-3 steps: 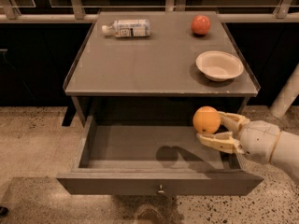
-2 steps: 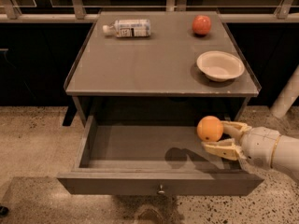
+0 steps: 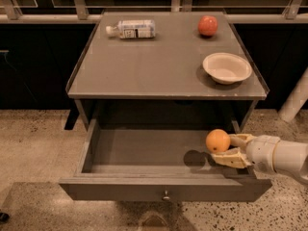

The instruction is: Place orange into top drawer

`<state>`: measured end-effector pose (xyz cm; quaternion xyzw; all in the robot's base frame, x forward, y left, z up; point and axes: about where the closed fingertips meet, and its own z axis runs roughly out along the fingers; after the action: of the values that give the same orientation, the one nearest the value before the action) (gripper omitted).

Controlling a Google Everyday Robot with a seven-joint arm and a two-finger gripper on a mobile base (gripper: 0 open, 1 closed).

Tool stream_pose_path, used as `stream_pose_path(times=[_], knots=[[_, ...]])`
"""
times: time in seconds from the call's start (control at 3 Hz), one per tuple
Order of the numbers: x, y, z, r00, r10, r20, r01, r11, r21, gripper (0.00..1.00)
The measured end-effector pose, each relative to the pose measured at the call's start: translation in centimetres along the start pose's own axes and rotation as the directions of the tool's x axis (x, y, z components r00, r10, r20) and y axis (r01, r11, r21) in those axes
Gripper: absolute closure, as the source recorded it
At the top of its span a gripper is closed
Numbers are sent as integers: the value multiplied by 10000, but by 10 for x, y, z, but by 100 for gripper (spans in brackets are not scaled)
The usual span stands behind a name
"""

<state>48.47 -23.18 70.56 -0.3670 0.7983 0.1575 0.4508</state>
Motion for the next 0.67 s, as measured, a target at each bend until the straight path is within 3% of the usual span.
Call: stream_pose_path(times=[0.67], knots=[[53, -12, 47, 9964, 751, -399, -774, 9953, -579, 100]])
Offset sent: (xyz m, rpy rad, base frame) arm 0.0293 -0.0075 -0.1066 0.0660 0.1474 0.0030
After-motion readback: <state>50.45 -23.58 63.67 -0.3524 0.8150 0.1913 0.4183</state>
